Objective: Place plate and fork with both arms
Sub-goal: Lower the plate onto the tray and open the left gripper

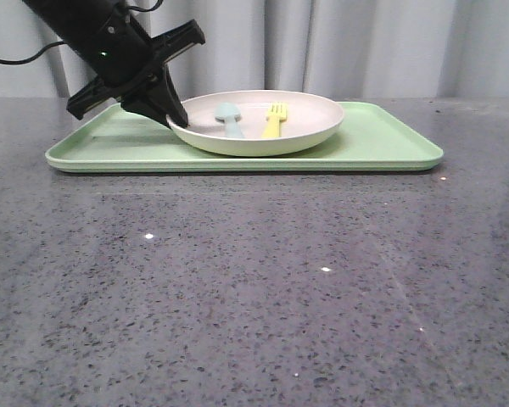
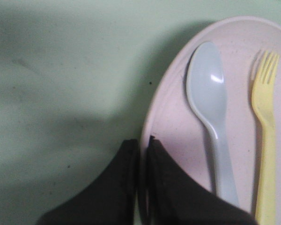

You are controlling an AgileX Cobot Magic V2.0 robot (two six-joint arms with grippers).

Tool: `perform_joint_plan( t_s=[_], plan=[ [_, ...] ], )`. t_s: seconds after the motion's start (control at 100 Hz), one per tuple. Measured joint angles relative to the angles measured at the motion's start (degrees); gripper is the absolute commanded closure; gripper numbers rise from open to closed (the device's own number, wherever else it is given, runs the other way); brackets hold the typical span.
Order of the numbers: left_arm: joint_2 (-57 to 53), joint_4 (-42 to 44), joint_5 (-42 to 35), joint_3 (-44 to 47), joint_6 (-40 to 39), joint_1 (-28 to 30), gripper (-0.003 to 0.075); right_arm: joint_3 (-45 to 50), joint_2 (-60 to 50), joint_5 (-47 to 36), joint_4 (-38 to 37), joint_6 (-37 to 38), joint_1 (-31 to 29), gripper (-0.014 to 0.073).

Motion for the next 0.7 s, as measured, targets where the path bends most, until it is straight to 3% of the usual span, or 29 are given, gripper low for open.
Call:
perform_joint_plan(
  t_s=[0.46, 0.6, 0.7],
  plan=[
    [0.0, 0.0, 0.0, 0.0, 0.0, 0.0, 0.0734, 0.0, 0.0, 0.0, 0.0, 0.0, 0.0, 0.0124],
    [0.0, -0.1, 0.0, 0.0, 0.0, 0.0, 0.0643, 0.0, 0.0, 0.0, 0.0, 0.0, 0.0, 0.0124],
    [0.0, -0.2, 0.0, 0.0, 0.0, 0.0, 0.0525, 0.0, 0.0, 0.0, 0.0, 0.0, 0.0, 0.0124]
  ],
)
